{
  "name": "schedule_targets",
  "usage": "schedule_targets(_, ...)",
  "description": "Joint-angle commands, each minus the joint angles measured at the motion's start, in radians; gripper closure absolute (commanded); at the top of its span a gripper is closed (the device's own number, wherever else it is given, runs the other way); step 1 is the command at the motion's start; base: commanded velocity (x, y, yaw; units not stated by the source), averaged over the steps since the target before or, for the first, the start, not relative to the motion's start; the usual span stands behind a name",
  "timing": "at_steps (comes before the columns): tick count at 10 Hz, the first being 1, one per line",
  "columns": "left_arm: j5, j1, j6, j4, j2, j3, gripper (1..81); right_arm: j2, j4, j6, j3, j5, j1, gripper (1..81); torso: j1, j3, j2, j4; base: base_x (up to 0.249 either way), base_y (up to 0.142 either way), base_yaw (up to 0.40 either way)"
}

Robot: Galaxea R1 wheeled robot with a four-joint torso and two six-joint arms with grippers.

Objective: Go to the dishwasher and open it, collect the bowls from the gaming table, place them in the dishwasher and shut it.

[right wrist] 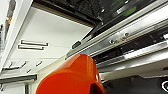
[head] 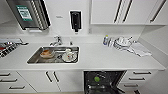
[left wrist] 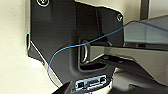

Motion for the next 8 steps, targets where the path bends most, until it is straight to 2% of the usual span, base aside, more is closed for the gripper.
schedule_targets(1,0.030,0.092,0.007,0.022,0.179,-0.212,1.0,0.021,0.110,-0.001,-0.082,-0.062,0.152,81.1,0.000,0.000,0.000,0.000,0.000,0.000,0.000)
schedule_targets(4,0.039,0.135,0.007,0.025,0.238,-0.243,1.0,0.117,0.169,-0.001,-0.218,-0.067,0.217,81.1,0.000,0.000,0.000,0.000,0.000,0.000,0.000)
schedule_targets(5,0.063,0.141,0.007,0.025,0.254,-0.243,1.0,0.148,0.195,-0.001,-0.264,-0.080,0.244,81.1,0.000,0.000,0.000,0.000,0.000,0.000,0.000)
schedule_targets(7,0.176,0.141,0.007,0.024,0.311,-0.274,1.0,0.211,0.238,-0.001,-0.381,-0.133,0.300,81.1,0.000,0.000,0.000,0.000,0.000,0.000,0.000)
schedule_targets(8,0.209,0.141,0.007,0.024,0.344,-0.310,1.0,0.238,0.249,-0.001,-0.429,-0.163,0.321,81.1,0.000,0.000,0.000,0.000,0.000,0.000,0.000)
